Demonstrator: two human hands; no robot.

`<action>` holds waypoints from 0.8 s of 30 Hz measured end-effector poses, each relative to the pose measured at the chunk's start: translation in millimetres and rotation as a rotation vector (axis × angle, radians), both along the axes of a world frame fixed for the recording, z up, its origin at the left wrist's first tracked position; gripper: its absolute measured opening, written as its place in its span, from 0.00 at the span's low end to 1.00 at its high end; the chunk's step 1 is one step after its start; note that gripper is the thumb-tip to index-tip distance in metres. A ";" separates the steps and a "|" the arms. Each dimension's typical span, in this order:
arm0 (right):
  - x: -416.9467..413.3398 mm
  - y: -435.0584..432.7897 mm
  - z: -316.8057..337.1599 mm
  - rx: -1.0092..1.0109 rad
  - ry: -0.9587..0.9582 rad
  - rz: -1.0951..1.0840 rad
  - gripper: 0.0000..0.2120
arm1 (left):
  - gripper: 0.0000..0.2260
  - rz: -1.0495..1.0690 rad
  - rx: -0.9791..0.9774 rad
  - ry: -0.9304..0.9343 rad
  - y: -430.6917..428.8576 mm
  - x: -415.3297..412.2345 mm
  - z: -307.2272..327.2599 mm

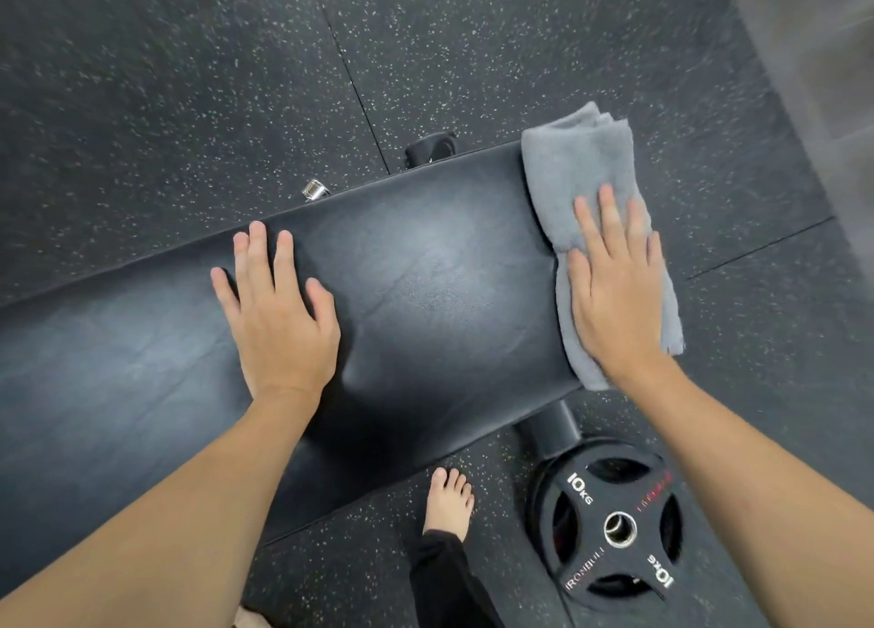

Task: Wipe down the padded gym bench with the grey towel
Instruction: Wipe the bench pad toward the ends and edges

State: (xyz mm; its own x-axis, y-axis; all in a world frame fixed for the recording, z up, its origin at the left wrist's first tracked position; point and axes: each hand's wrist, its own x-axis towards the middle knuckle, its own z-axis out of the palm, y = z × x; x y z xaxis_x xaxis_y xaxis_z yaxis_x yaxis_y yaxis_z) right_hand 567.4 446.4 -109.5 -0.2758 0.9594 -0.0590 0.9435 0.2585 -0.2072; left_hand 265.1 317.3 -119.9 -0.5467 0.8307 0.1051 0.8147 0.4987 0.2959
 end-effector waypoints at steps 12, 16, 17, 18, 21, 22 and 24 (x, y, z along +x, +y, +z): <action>-19.5 -72.9 -0.9 -0.039 -0.019 0.174 0.26 | 0.26 -0.002 -0.024 0.019 -0.2 1.0 -0.2; -63.8 13.2 0.3 -0.032 0.018 0.209 0.25 | 0.26 -0.005 -0.037 0.022 0.0 0.0 -1.0; -79.3 39.9 -1.0 -0.027 0.025 0.195 0.24 | 0.26 -0.008 -0.038 0.022 0.0 0.1 -1.1; -95.5 64.8 -2.1 -0.037 0.019 0.183 0.24 | 0.26 -0.012 -0.039 0.023 -0.5 0.0 -1.2; -129.1 108.1 0.1 -0.032 -0.054 0.174 0.22 | 0.26 -0.021 -0.043 0.025 -0.5 -0.8 -0.3; -130.6 110.4 -0.1 -0.002 -0.056 0.181 0.20 | 0.26 -0.024 -0.045 0.022 -0.5 -0.8 -0.1; -126.8 106.3 2.5 0.039 -0.019 0.214 0.19 | 0.26 -0.023 -0.048 0.019 -0.1 -1.7 -0.1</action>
